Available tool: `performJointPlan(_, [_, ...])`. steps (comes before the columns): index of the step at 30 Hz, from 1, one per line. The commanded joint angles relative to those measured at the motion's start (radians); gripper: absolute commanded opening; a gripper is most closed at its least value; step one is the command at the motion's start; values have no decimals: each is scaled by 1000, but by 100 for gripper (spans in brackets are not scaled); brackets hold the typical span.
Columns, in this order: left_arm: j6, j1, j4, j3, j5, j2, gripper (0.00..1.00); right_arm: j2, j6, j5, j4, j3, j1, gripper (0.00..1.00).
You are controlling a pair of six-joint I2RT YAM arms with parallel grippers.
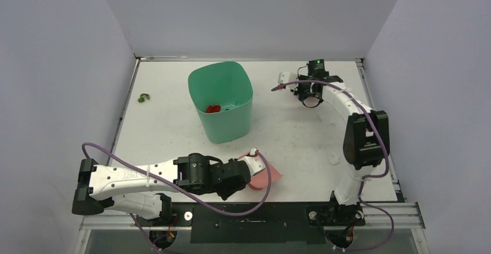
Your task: Sweep away the paper scraps from the table
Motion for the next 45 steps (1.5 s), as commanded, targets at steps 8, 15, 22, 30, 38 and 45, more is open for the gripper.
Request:
performJointPlan(8, [-10,-15,75,-57,-75,-15,0,-500,-20,-288,-543,-142,-65,5])
performJointPlan(15, [45,-14,131,-61,-65,60,0,-332,302,-57,-259,28,-317,5])
performJointPlan(22, [72,16,164,-20,-78,153,0,-38,425,122,-69,197,-397,5])
performJointPlan(30, [137,108,218,14,-25,241,0,185,476,111,-65,337,-382,5])
performJointPlan(38, [213,184,261,71,35,352,0,9,553,1,-143,119,-280,5])
performJointPlan(45, [239,207,286,143,64,457,0,-140,645,-81,-221,-92,-197,5])
